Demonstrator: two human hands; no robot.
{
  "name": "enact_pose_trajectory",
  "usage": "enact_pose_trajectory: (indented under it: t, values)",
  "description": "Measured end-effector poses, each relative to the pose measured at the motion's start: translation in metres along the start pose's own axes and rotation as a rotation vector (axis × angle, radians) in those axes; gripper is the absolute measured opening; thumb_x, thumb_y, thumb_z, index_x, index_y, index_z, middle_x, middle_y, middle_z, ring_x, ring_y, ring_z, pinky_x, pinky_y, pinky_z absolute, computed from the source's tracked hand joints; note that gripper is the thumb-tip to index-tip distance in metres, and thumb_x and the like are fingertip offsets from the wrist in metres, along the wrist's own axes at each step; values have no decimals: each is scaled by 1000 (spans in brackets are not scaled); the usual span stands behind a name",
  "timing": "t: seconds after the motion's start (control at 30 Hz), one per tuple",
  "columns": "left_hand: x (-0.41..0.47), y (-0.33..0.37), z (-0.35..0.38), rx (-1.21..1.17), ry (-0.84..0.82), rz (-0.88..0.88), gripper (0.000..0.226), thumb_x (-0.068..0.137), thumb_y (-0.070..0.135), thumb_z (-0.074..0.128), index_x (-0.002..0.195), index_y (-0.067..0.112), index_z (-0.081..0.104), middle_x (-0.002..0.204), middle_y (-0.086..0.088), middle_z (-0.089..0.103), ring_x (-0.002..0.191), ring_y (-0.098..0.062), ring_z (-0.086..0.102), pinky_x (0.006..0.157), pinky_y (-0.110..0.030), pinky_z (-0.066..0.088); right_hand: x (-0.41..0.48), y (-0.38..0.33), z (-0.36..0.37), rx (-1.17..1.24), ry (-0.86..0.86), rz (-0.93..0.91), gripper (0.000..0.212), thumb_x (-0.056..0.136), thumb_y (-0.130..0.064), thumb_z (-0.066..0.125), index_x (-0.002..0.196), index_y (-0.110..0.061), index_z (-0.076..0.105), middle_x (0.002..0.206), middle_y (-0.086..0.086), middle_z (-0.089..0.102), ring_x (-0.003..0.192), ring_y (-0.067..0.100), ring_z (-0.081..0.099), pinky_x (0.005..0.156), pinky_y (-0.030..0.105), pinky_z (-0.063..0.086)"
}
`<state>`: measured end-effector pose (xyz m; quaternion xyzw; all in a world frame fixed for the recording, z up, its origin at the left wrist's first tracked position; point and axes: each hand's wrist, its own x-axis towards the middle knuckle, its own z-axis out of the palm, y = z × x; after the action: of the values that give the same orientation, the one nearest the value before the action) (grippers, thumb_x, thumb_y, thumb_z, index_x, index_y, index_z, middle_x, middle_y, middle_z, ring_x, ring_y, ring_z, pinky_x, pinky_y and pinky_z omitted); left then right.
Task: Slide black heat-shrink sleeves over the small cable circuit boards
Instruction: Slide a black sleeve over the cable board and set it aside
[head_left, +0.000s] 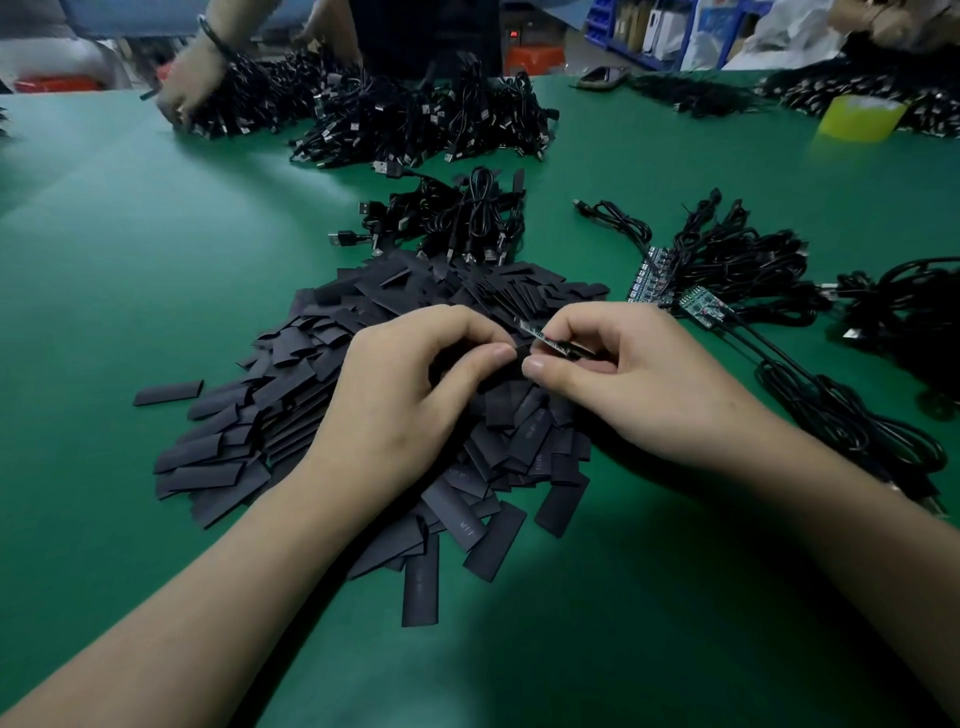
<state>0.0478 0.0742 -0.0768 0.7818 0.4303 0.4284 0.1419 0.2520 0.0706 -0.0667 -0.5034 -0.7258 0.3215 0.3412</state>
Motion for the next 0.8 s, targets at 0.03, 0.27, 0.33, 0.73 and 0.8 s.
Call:
enact_pose_trajectory:
  t: [0.03,0.27,0.33,0.73,0.8]
  values:
    - [0,1,0,-21,1,-11,5,95,23,72,96,26,75,87,22,70,85,1,65,75,-13,46,0,0,0,23,2,3,14,93,-29,72,82,-20,68,77,3,69,69,7,58,72,35,50]
    - [-1,1,-2,111,-16,94,31,84,39,82,109,21,79,93,9,72,85,-11,67,78,-37,56,-1,0,-5,120,12,15,17,96,-23,69,82,-14,68,66,-8,60,60,4,48,61,27,38]
    - [0,0,-3,110,15,86,26,86,35,82,107,20,80,92,9,73,85,-10,68,78,-35,56,-2,-1,-4,130,-6,11,24,98,-32,65,85,-12,69,67,0,57,61,10,47,61,32,36]
    - [1,-3,-5,-46,74,-82,22,80,25,85,101,22,82,91,13,75,83,1,67,77,-14,48,-3,-7,-18,-149,-96,-13,31,103,-30,54,76,-16,59,67,-3,52,64,12,45,64,42,38]
    - [1,-3,-5,-48,70,-82,21,79,24,86,100,21,82,90,13,75,81,2,66,75,-12,46,-3,-8,-18,-147,-98,-21,31,103,-30,54,76,-15,58,69,-2,52,66,14,47,68,46,42]
